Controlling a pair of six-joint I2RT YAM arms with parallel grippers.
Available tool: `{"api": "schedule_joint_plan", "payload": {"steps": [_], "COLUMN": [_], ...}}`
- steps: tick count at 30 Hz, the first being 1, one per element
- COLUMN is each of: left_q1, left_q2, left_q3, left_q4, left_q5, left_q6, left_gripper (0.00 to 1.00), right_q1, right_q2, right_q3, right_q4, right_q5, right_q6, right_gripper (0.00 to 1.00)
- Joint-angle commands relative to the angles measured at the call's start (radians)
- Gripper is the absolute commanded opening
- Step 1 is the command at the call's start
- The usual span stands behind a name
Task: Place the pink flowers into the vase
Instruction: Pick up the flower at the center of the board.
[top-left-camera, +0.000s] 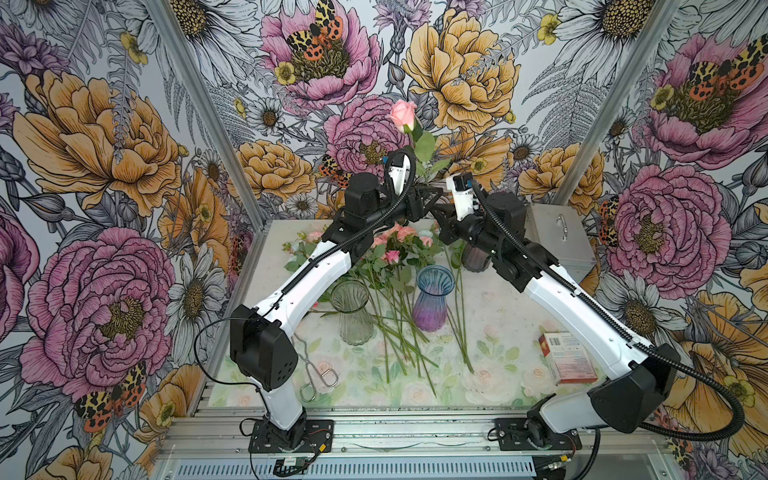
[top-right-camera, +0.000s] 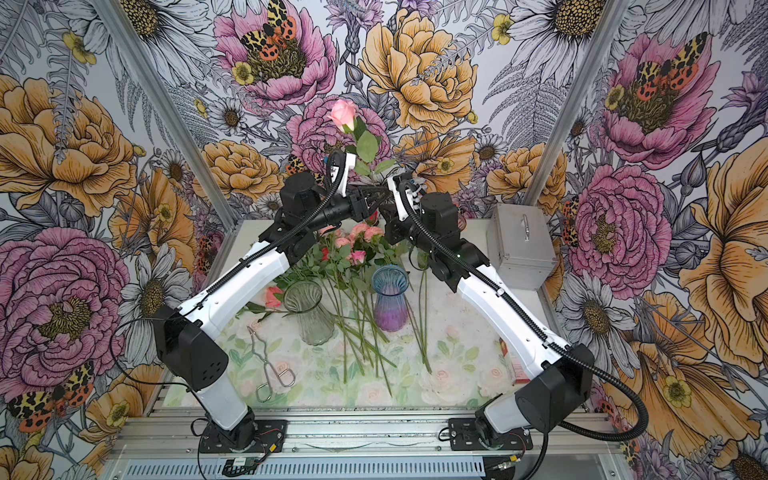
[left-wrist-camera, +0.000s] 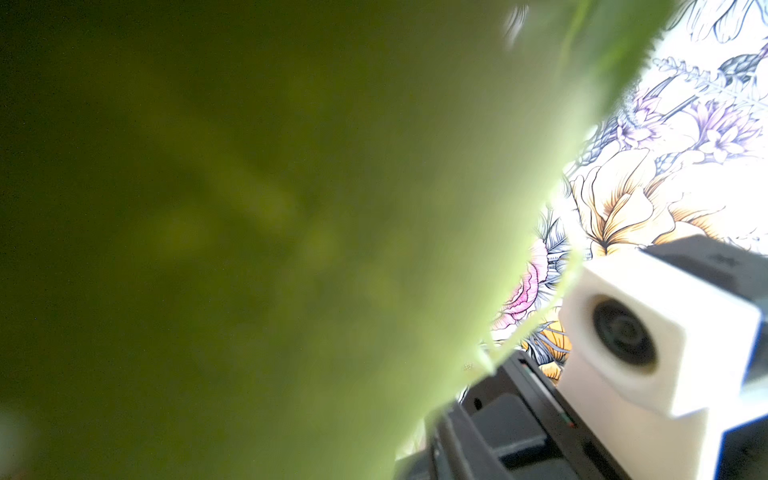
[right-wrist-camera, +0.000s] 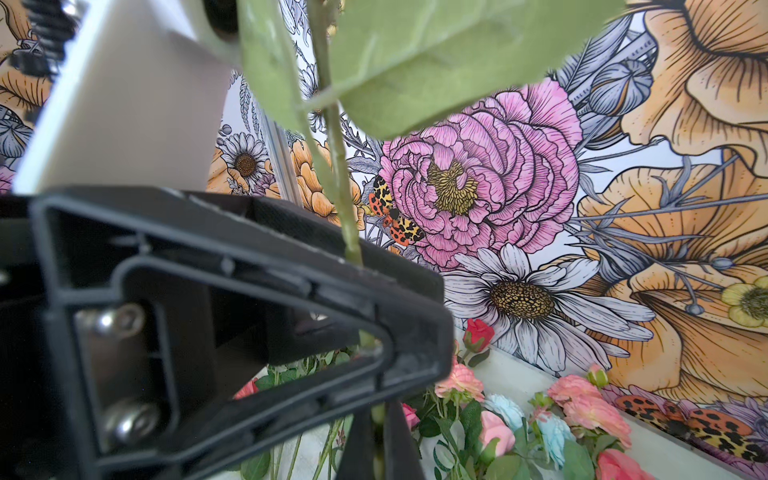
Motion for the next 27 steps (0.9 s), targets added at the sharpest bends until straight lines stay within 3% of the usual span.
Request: {"api": "schedule_joint_plan", "payload": {"steps": [1,3,10,14,16,21,27], "left_q1": [0.007,0.009,0.016,0.022,0.025,0.035,0.047], "left_q2": [-0.032,-0.04,-0.055,-0.057,-0.058,-0.056,-0.054], "left_q3": [-0.023,-0.033,-0.047,-0.045,-0.044,-0.031,0.017], "left_q4": [0.057,0.069,0.079,0.077,0.072,0.047,-0.017], "left_q5": [-0.017,-0.021,-0.029,-0.019,-0.019,-0.028,-0.076], "left_q6": [0.0,-0.003,-0.008,-0.008,-0.005,-0.001,0.034], "left_gripper": [0.31,0.24,0.18,0.07,0.01,0.0,0.0], "right_q1": [0.007,0.006,0.007,0.007,0.009,0.008,0.007], "right_q2": [0.014,0.017,0.03,0.036,0.036,0.029,0.005], "right_q3": [0.035,0.038,0.044,0.051,0.052,0.051,0.02], "right_q4": [0.018,0.019,0.018,0.018,0.019,0.016,0.017], "right_q5": [-0.011,-0.008,0.007,0.019,0.026,0.045,0.071], "right_q6": [0.011,0.013,0.025,0.034,0.035,0.036,0.03], "right_gripper": [0.0,0.0,0.0,0.01,0.08,0.19,0.65]}}
